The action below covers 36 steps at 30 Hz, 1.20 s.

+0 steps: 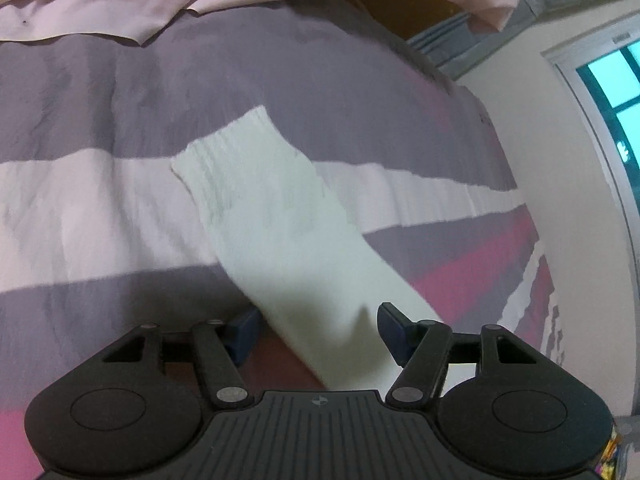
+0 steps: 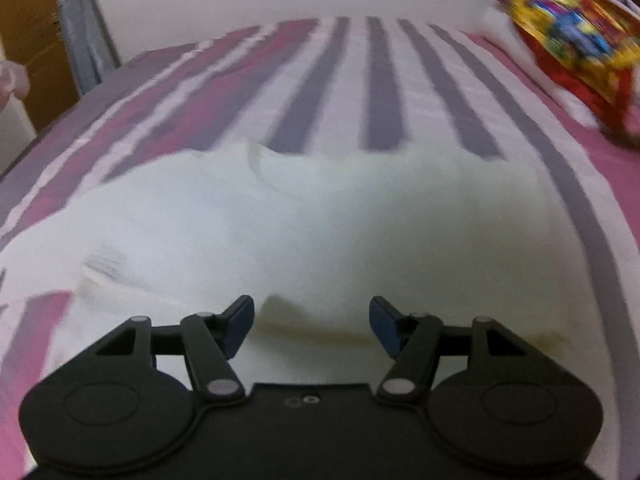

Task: Fold small clothes

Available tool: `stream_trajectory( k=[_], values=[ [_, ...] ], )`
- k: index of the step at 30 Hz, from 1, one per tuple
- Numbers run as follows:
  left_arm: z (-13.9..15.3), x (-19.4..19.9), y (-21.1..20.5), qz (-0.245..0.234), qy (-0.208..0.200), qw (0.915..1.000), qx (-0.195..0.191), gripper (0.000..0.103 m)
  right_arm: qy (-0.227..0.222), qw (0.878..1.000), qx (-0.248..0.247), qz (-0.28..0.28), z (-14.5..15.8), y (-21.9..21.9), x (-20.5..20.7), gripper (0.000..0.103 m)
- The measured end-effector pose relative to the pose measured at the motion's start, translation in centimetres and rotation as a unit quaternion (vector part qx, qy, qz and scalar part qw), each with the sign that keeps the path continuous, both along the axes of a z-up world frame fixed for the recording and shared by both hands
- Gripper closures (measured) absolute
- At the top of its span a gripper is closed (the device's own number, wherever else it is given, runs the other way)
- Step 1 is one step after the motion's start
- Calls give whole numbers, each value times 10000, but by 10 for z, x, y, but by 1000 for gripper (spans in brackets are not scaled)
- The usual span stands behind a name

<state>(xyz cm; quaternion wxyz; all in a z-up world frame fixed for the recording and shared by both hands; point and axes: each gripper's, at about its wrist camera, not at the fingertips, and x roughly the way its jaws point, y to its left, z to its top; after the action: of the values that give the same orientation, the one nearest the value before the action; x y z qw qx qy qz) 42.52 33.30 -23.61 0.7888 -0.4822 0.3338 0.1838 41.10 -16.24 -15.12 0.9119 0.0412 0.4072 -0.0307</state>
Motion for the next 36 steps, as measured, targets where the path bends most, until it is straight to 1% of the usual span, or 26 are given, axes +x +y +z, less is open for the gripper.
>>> stream_trajectory(
  k=[1,2,4,5,6,8,10,12,13,14,15,16,17,18,20,22,24,26,27,29,31,32,34,35,36],
  values=[
    [-1,2,3,19,2,10000,9,53,-28,10000,-3,93,1,13,10,40],
    [-3,6,6,48,40,10000,22,59,-39,9999,-8,162,1,24,18,40],
    [-8,5,13,115,57,9999,-72,80,-22,9996,26,265,-1,44,33,40],
    [-12,5,17,162,79,9997,-134,85,-10,9995,34,305,-2,51,38,40],
    [-15,3,21,231,99,9995,-199,95,11,9994,-12,336,-5,58,42,40],
    [-21,0,25,332,49,9989,-340,97,72,9993,-94,363,-10,65,46,40],
    [-19,1,20,362,42,9989,-284,100,169,9990,-201,374,-18,69,48,39],
    [-9,2,12,386,42,9992,-60,100,231,9986,-258,402,-19,70,48,39],
    [-2,1,8,348,-27,9994,56,100,221,9990,-144,373,-15,70,48,41],
    [4,4,4,296,-82,9994,161,100,66,9994,-37,326,-9,66,44,41],
    [11,6,1,242,-129,9993,271,100,-56,9995,-149,270,-7,66,42,40],
    [19,9,-3,178,-201,9989,379,100,85,9988,-359,306,-12,68,46,39],
    [27,11,-8,97,-273,9983,497,100,322,9981,-358,390,-18,68,50,39],
    [36,13,-15,-23,-353,9973,642,100,316,9982,-322,392,-19,66,49,39],
    [56,17,-35,-417,-564,9924,1015,100,374,9978,-336,427,-18,66,50,39],
    [77,23,-63,-887,-792,9838,1344,100,260,9989,-55,388,-11,60,46,39],
    [96,29,-98,-1395,-1036,9724,1557,100,135,9992,46,363,-4,52,42,39],
    [111,34,-139,-1891,-1249,9581,1754,100,40,9995,96,307,1,43,37,39],
    [116,36,-162,-2176,-1324,9502,1794,100,27,9995,153,272,2,36,34,39],
    [119,41,-215,-2776,-1427,9328,1801,100,33,9996,192,181,5,20,30,39],
    [117,41,-260,-3228,-1410,9185,1797,100,21,9998,182,68,6,2,23,39],
    [114,42,-282,-3505,-1357,9100,1751,100,25,9999,141,-4,6,-6,20,39],
    [106,38,-329,-4025,-1253,8865,1908,100,49,9998,34,-164,4,-25,16,39],
    [99,35,-352,-4325,-1134,8718,2001,100,115,9997,-7,-234,1,-34,13,39],
    [92,32,-371,-4517,-1008,8622,2060,100,149,9994,42,-300,-2,-43,10,39]
  ],
)
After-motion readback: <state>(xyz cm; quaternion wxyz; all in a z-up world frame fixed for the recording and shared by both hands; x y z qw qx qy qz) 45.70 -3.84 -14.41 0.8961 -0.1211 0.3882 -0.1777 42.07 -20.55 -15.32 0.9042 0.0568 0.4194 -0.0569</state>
